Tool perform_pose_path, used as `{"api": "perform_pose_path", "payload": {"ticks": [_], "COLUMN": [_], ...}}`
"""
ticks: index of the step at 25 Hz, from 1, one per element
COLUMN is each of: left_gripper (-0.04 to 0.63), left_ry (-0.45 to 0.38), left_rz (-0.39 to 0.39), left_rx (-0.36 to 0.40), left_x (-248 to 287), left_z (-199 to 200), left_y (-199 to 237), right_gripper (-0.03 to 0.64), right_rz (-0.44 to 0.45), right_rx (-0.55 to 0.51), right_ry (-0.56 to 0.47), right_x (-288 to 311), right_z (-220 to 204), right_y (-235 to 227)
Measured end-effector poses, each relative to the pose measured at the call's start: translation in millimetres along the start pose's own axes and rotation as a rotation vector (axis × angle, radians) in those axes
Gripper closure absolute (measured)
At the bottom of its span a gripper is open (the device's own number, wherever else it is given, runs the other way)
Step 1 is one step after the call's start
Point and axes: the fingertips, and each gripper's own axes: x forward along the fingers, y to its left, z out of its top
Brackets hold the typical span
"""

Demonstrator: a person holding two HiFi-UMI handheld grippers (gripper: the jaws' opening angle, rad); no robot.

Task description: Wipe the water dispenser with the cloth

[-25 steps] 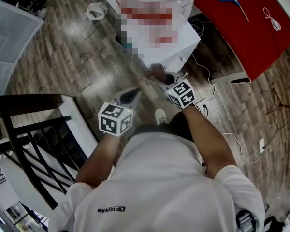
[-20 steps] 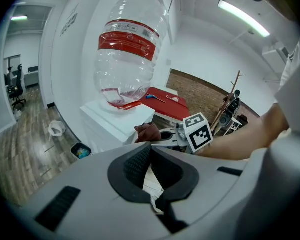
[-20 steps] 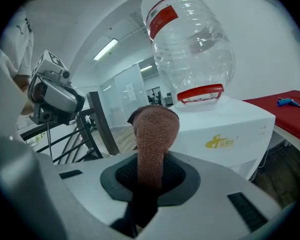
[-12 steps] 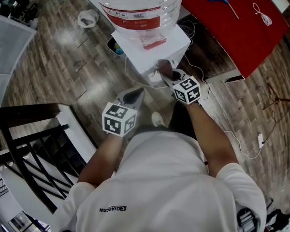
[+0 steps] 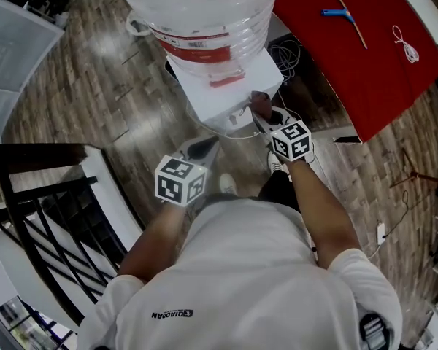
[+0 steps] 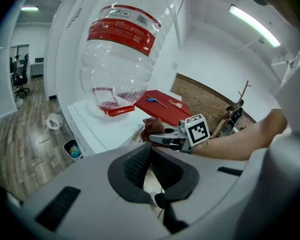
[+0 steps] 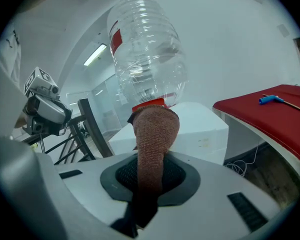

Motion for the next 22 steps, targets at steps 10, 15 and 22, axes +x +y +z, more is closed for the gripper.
{"api": "perform_pose_path", "payload": {"ticks": [10,15,22], "left_gripper": [0.606,0.606,0.606], "left_ry": [-0.089,-0.116,-0.080], "left_rz": [0.202,0.268,0.284], "left_rx": [-0.151,-0.188,-0.168], "left_x": [53,60,72], "left_z": [45,55,52], "left_y": [-16,-24,-34], "right_gripper": [0.558,0.558,0.558], "right_rz": [0.200,0.243,0.227], "right_rx": [-0.042,-0.077,-0.047], "right_ry": [0.079,0.084,0.090], "right_x": [-25,-33,-45], "right_z": [-9,-8,-9], "right_y": [-47,-73,-103]}}
